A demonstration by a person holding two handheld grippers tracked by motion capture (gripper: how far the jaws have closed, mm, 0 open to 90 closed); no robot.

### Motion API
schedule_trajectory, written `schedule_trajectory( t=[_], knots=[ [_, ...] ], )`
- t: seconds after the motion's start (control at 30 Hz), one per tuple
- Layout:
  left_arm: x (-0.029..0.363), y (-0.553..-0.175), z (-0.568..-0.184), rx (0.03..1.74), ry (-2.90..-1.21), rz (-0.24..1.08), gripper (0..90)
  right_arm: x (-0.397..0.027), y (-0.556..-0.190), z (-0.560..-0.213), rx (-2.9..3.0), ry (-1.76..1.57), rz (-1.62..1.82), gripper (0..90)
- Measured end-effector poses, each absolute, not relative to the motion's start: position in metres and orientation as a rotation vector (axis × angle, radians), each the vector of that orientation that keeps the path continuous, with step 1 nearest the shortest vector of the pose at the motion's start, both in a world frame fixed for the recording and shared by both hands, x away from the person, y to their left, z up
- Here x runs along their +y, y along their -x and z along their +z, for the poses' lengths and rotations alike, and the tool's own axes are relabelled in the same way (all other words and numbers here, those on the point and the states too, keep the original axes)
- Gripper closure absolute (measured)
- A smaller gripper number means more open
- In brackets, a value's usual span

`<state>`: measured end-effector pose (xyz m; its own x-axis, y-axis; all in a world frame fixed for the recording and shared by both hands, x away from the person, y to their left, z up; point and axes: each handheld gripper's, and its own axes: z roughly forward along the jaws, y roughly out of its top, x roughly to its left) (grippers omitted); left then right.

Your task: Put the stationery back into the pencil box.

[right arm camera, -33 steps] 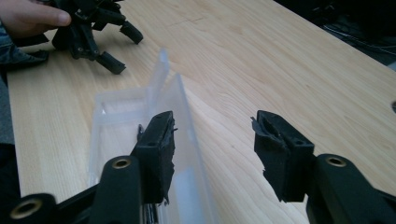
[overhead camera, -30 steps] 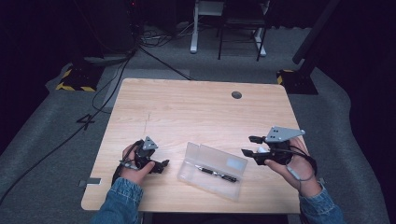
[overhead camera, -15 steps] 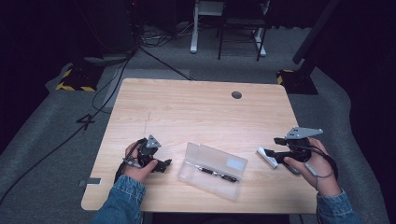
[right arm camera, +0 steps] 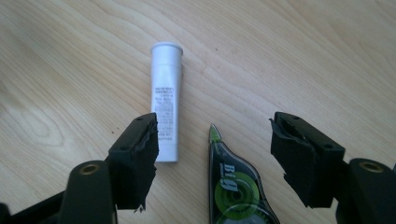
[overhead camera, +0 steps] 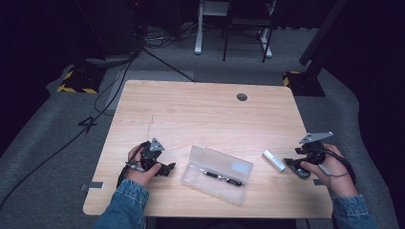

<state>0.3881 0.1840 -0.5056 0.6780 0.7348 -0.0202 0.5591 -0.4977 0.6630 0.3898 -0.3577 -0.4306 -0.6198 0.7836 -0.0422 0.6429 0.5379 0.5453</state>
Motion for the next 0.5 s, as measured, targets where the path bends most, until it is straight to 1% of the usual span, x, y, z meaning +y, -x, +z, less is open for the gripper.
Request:
schedule_trajectory(
  t=[0.23, 0.5],
  knots=[
    [0.184, -0.388, -0.506, 0.991, -2.237, 0.349, 0.5, -0.368, -0.394, -0.443, 2.528, -1.246, 0.596, 33.8],
    [0.184, -0.388, -0.506, 0.990, -2.237, 0.349, 0.5, -0.371, -0.397, -0.455, 2.564, -1.271, 0.543, 34.0]
  ],
)
